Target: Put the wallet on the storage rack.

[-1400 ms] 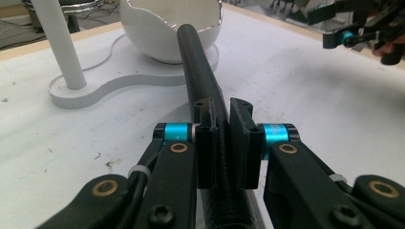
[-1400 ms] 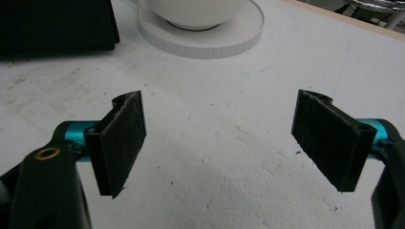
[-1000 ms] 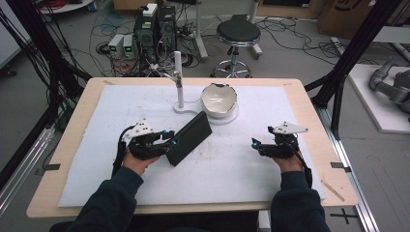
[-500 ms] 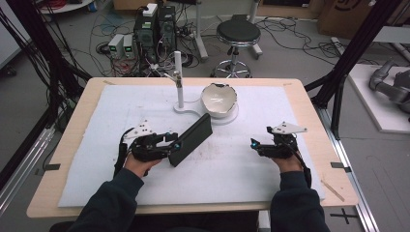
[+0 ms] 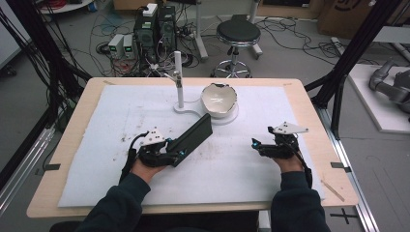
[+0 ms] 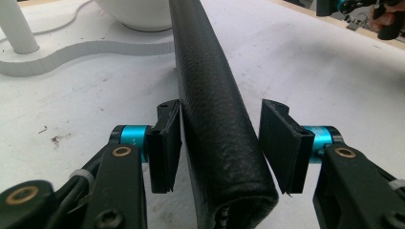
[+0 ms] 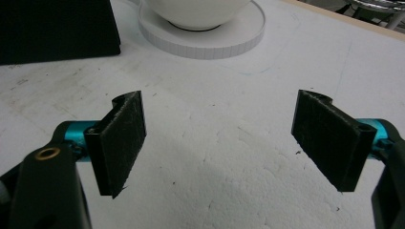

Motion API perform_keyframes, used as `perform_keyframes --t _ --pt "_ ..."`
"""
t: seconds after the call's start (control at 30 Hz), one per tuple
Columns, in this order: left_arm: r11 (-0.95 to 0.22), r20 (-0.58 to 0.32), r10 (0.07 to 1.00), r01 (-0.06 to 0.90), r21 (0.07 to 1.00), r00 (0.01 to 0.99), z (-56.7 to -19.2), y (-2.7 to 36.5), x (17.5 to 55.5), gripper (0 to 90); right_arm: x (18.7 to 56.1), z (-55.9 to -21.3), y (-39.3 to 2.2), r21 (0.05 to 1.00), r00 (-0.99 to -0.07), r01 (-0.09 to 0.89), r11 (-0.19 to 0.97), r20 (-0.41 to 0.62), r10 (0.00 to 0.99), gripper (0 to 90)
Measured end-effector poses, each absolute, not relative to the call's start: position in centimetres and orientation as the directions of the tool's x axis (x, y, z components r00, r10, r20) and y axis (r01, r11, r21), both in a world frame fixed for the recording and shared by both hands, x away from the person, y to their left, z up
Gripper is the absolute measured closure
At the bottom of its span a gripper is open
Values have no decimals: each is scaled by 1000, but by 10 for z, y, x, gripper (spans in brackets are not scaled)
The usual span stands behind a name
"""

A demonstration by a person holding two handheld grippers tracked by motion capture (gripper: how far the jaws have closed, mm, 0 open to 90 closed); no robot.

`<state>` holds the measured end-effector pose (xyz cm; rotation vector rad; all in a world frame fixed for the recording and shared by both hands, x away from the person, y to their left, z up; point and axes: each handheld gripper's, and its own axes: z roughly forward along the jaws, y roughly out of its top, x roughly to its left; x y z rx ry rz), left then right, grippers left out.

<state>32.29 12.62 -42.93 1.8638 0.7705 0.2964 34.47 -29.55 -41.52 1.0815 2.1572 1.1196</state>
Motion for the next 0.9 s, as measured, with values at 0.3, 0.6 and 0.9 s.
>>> perform_keyframes --t 0.3,0.6,0.9 --pt "-229 -159 645 388 893 748 -430 130 326 557 344 -416 -296 833 -573 427 353 -53 818 192" --pt "-199 -173 658 390 899 733 -426 137 328 716 345 -416 -297 834 -569 430 345 -46 821 192" --pt "-145 -145 633 301 943 760 -388 144 337 716 345 -417 -298 834 -567 434 342 -42 822 192"
